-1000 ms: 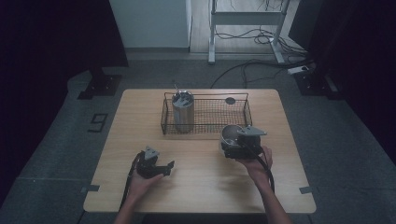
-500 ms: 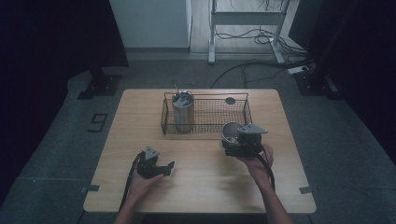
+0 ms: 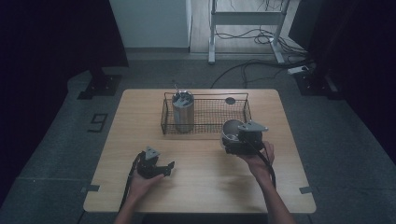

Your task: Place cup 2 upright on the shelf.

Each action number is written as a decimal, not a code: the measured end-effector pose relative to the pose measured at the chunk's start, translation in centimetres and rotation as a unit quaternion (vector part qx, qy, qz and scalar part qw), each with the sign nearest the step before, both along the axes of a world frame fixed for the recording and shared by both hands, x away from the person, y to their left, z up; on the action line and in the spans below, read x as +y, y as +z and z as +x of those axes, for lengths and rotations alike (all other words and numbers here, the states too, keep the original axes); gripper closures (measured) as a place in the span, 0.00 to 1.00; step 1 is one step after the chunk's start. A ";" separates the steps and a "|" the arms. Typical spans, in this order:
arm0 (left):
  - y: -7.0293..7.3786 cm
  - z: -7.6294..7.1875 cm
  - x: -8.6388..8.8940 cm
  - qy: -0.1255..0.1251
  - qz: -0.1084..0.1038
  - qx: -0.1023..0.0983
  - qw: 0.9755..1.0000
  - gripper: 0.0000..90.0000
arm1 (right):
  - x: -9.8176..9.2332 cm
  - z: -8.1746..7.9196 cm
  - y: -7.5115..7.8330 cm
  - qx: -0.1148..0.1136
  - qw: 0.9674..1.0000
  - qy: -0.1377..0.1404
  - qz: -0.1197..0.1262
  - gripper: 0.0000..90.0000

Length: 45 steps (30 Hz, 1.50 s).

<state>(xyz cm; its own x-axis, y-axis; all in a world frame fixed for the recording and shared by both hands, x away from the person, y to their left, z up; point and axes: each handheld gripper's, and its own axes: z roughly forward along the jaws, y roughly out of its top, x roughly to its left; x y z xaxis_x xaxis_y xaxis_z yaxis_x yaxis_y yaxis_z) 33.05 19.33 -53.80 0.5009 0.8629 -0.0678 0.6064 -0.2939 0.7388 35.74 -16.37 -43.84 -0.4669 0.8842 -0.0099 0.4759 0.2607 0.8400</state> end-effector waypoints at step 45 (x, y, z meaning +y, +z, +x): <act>-0.2 0.1 0.3 0.005 0.000 0.006 1.000 0.16 | -0.2 2.9 2.2 0.002 1.000 0.003 -0.006 0.09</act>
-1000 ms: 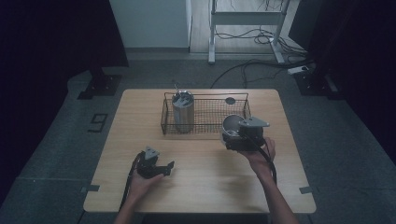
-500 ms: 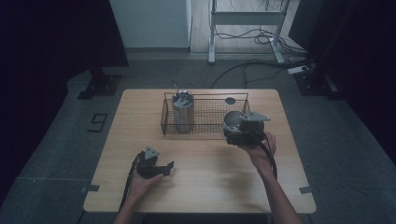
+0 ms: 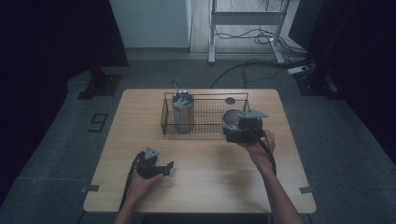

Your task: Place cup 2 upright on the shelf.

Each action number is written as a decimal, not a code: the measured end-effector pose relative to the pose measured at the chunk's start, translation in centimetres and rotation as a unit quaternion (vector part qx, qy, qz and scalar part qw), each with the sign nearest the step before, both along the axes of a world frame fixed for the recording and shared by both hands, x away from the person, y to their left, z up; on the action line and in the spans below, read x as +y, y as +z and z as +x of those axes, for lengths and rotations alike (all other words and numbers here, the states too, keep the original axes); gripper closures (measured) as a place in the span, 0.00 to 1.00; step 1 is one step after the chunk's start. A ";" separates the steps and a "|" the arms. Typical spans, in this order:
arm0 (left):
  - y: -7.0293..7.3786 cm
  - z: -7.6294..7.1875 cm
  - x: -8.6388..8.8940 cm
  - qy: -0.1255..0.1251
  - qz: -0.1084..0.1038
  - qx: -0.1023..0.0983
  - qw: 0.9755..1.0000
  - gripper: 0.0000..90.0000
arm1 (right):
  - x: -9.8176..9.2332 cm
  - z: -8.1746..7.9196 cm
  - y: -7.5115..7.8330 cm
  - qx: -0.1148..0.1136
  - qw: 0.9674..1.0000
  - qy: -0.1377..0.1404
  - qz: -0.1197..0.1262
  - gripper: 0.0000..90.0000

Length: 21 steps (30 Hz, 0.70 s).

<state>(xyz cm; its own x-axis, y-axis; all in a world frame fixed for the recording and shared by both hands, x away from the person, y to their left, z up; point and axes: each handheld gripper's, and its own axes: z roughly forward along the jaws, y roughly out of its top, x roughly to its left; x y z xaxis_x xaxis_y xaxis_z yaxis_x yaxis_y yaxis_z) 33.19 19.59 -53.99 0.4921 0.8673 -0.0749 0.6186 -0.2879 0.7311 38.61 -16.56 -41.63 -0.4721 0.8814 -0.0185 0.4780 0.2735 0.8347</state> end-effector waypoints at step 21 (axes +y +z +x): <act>0.0 0.0 0.1 0.001 -0.001 0.002 1.000 0.16 | 0.1 1.4 1.3 -0.006 1.000 0.001 0.000 0.09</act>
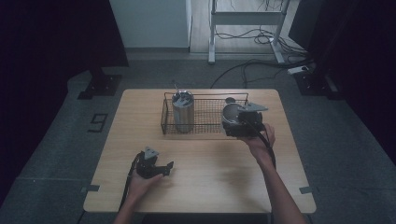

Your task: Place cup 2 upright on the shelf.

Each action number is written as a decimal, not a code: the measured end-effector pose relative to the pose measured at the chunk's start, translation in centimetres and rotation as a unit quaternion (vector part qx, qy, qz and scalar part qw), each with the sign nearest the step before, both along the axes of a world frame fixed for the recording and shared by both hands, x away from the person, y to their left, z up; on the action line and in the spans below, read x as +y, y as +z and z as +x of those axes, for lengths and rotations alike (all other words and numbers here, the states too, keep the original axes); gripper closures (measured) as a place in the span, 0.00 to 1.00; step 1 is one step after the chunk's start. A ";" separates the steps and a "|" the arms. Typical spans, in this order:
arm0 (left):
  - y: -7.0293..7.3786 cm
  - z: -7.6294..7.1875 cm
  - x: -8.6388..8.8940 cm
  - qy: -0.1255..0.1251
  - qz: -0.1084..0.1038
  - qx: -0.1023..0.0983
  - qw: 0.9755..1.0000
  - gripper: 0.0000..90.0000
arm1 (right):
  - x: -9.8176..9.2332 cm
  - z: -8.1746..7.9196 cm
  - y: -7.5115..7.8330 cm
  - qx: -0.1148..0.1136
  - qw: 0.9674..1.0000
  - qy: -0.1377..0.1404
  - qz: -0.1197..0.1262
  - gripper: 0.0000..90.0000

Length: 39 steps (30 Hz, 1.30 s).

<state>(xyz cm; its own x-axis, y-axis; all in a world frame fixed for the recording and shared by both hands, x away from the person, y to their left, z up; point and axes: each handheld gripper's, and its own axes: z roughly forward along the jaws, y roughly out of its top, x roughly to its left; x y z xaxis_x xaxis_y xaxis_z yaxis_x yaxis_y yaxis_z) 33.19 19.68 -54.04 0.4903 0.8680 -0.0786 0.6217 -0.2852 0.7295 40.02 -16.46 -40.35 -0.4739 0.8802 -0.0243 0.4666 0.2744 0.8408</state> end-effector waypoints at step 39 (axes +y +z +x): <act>0.3 -0.2 0.2 0.000 -0.010 -0.003 1.000 0.16 | 1.3 4.4 1.0 0.005 1.000 -0.015 -0.008 0.09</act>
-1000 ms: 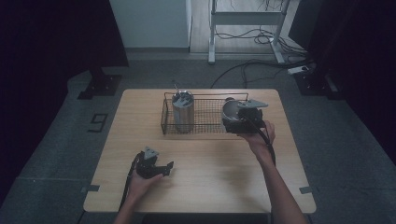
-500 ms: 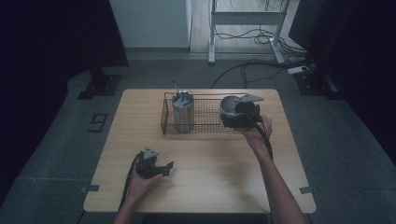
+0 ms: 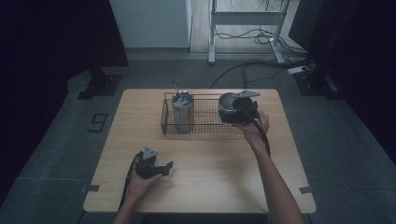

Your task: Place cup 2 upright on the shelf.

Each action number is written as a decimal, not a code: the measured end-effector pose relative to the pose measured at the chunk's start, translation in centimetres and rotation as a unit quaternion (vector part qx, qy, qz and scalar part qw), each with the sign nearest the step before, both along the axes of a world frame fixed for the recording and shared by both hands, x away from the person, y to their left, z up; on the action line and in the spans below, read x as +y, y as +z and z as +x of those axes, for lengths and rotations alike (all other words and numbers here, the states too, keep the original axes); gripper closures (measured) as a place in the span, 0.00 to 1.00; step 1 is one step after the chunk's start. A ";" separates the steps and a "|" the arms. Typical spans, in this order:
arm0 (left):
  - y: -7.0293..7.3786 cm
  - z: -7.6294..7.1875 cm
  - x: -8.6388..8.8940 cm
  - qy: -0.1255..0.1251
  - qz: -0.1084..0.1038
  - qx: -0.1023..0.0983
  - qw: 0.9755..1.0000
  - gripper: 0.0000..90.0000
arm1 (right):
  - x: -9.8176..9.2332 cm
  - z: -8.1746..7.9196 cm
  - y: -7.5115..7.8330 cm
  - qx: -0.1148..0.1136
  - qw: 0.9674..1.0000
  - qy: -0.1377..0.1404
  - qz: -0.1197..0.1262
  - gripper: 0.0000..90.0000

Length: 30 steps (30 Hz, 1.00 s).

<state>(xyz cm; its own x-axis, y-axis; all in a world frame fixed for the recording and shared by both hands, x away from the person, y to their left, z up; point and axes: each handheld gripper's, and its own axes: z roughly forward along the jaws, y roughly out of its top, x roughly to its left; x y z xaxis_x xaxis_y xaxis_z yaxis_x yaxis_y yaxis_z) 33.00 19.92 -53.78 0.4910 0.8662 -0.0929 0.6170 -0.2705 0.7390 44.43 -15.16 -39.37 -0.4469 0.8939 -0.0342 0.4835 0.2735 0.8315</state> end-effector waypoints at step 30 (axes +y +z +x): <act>-0.2 0.0 -0.1 -0.006 -0.003 0.003 1.000 0.16 | 1.5 4.2 -1.2 0.021 1.000 -0.018 -0.005 0.09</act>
